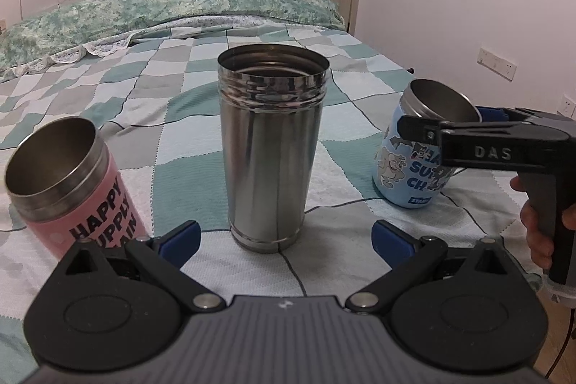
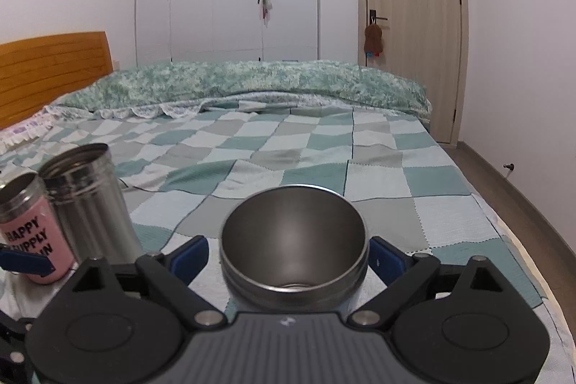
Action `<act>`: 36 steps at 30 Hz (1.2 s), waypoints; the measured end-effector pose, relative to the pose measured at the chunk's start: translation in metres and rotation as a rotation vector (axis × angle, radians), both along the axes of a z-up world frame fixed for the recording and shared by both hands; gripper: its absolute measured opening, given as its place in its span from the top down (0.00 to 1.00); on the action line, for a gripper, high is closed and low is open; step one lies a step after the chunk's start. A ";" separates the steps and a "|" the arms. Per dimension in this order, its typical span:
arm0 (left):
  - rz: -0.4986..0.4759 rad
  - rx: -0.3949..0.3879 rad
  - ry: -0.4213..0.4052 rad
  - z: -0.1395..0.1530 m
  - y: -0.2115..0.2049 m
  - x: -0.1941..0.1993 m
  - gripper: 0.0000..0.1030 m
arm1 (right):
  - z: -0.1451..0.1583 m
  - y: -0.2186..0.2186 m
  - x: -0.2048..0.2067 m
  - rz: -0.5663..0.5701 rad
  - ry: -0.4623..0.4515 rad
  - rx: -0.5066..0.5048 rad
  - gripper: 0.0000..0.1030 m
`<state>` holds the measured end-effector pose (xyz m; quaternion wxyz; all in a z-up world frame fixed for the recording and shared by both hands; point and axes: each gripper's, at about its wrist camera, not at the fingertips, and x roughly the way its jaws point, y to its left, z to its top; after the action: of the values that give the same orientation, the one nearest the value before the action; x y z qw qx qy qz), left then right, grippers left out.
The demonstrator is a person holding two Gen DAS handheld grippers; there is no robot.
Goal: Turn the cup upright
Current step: 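Set the blue cup upright on the blanket and open the right tool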
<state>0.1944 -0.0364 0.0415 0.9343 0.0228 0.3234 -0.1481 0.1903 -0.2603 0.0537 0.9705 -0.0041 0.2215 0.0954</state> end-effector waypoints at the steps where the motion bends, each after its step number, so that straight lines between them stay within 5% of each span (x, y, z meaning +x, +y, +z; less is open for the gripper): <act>1: 0.000 -0.002 -0.004 0.002 0.001 -0.003 0.00 | 0.001 0.001 -0.006 0.004 -0.013 0.002 0.01; 15: 0.045 -0.057 -0.080 0.012 0.021 -0.077 0.00 | -0.001 0.013 -0.128 0.037 -0.176 -0.015 0.00; 25: 0.185 -0.055 -0.277 -0.020 0.034 -0.147 0.00 | -0.036 0.023 -0.210 -0.006 -0.281 -0.012 0.00; 36: 0.236 -0.038 -0.479 -0.053 0.019 -0.182 0.00 | -0.057 0.018 -0.233 -0.066 -0.361 0.002 0.00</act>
<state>0.0127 -0.0172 -0.0113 0.9953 0.0019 0.0905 -0.0343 -0.0430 -0.2426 -0.0030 0.9971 -0.0130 0.0434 0.0613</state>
